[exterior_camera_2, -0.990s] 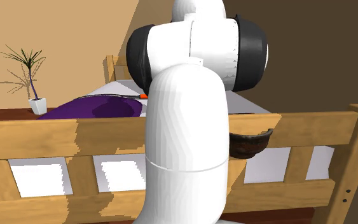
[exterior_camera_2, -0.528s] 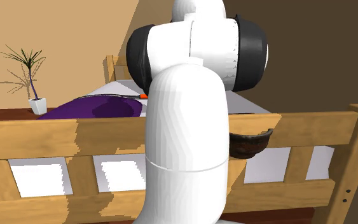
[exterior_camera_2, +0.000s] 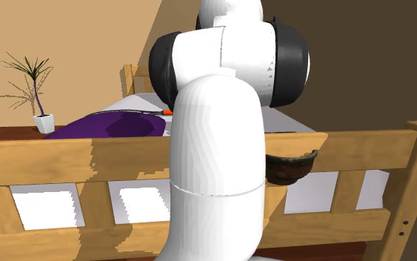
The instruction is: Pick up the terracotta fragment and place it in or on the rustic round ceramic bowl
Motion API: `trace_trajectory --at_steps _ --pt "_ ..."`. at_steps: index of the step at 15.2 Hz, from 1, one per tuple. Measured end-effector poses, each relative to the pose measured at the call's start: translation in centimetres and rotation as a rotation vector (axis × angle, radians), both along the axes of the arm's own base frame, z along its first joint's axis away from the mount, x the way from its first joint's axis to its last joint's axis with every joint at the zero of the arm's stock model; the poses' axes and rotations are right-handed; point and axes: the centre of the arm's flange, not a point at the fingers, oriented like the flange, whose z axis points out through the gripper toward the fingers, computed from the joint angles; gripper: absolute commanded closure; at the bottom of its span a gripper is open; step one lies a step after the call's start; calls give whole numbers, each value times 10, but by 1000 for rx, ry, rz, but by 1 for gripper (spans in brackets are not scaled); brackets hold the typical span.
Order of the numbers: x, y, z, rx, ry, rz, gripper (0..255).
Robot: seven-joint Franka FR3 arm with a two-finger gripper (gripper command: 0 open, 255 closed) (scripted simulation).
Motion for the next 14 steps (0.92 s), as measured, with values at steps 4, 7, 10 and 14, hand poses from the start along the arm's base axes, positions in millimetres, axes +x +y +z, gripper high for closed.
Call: trace_trajectory --at_steps 4,7,10,14 --pt "0 -1 22 0 0 0 255" --pt "0 -1 38 0 0 0 255" --pt "-1 -1 53 0 0 0 255" --pt "1 -1 73 0 0 -1 255"
